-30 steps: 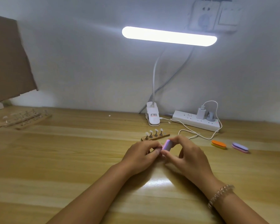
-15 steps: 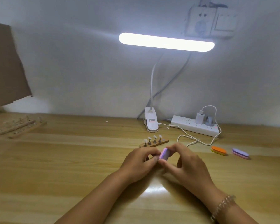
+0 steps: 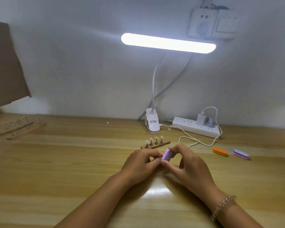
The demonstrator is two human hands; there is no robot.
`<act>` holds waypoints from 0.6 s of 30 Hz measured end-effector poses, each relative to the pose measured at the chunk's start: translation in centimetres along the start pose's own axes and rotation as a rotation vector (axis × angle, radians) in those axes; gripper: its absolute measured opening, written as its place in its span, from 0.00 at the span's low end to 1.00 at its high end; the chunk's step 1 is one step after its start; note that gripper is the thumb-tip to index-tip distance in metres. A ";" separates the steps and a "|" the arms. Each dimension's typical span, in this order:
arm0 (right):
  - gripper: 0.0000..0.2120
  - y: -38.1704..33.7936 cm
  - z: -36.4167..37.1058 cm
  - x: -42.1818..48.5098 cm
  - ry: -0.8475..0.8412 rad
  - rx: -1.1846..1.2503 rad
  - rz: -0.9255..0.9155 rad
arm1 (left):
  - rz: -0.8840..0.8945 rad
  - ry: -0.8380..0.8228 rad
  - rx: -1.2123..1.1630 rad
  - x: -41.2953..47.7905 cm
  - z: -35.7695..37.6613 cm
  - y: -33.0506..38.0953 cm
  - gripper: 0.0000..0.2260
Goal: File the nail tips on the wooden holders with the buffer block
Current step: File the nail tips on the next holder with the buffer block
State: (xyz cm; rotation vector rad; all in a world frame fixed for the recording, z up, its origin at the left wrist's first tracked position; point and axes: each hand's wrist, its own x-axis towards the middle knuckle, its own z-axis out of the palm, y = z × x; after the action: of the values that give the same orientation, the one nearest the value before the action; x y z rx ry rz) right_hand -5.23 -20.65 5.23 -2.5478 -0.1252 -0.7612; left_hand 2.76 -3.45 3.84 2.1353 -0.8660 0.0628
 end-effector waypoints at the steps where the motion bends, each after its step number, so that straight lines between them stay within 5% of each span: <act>1: 0.15 0.2 -0.1 0.1 0.018 0.005 0.022 | 0.000 0.006 -0.005 0.0 0.0 0.0 0.07; 6: 0.18 -0.2 0.1 -0.4 -0.078 -0.098 -0.033 | -0.006 0.015 -0.019 0.1 -0.1 0.1 0.08; 12: 0.11 0.4 -0.5 0.0 -0.014 -0.139 0.168 | 0.000 0.109 -0.101 -0.1 -0.1 0.4 0.06; 18: 0.17 -0.2 0.2 0.1 -0.046 -0.170 -0.009 | 0.008 0.163 -0.128 -0.1 -0.1 0.4 0.03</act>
State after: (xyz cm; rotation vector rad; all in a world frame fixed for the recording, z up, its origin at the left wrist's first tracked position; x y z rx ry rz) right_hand -5.07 -20.42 5.26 -2.7285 -0.0904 -0.7452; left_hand 2.44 -3.52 4.12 1.9773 -0.7630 0.1788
